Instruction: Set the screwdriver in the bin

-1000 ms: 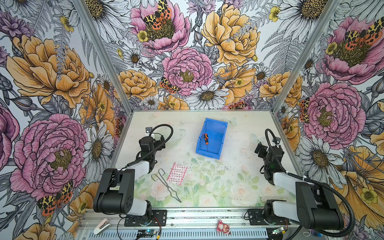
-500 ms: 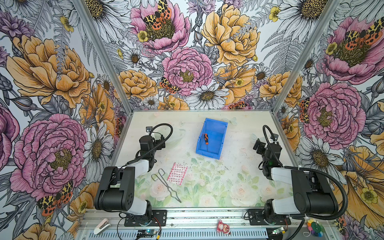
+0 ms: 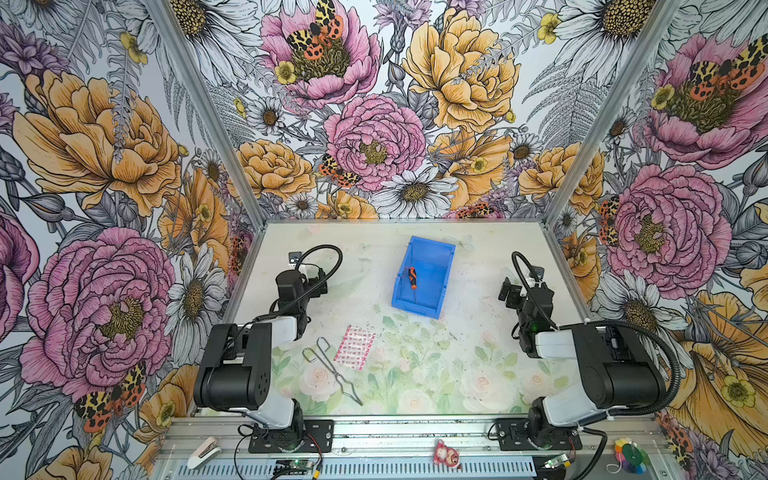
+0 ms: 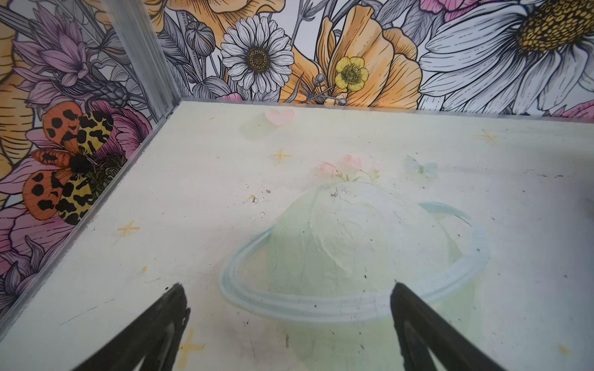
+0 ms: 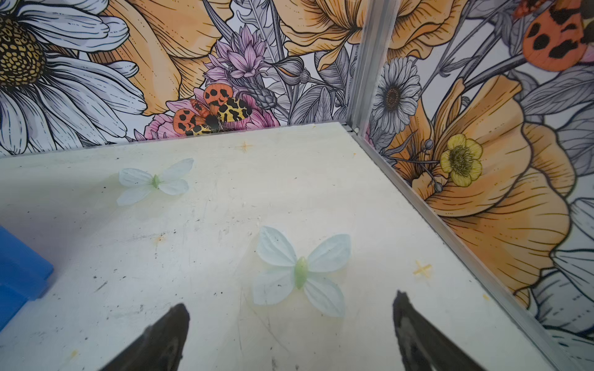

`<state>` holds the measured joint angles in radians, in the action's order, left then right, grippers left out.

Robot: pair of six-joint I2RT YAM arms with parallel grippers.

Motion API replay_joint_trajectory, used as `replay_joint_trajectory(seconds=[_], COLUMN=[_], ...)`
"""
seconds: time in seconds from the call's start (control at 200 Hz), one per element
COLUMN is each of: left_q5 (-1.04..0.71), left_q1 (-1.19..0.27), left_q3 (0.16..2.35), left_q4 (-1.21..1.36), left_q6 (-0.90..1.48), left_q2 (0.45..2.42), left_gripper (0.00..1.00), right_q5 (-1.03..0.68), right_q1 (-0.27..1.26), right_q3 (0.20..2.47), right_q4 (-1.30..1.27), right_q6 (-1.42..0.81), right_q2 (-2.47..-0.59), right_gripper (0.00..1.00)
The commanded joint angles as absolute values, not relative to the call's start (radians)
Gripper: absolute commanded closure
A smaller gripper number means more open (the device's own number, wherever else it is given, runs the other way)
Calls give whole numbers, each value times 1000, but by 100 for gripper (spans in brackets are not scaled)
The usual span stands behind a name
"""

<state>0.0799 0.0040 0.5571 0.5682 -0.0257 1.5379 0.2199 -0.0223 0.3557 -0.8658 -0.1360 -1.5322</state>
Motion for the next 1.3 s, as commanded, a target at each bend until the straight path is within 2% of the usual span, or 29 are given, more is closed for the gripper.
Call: replay_joint_trajectory(seconds=[0.0, 0.185, 0.295, 0.35, 0.516, 1.296], left_q5=[51, 49, 71, 159, 269, 285], left_q1=[15, 23, 22, 20, -16, -32], left_q3=[539, 474, 356, 354, 359, 364], left_q4=[620, 726, 1006, 950, 980, 971], left_q6=[-17, -7, 1, 31, 16, 4], left_q2=[1523, 1510, 1564, 1533, 1555, 1552], left_gripper=[1, 1, 1, 1, 1, 1], right_q5=[230, 233, 235, 250, 255, 261], right_q1=[-13, -12, -11, -1, 2, 5], right_q3=[373, 377, 380, 388, 385, 376], right_q4=[-895, -885, -881, -870, -878, -891], right_q6=[-122, -123, -123, -116, -112, -110], right_q2=[-1534, -1534, -1531, -1534, -1537, -1534], right_gripper=[1, 0, 1, 1, 1, 1])
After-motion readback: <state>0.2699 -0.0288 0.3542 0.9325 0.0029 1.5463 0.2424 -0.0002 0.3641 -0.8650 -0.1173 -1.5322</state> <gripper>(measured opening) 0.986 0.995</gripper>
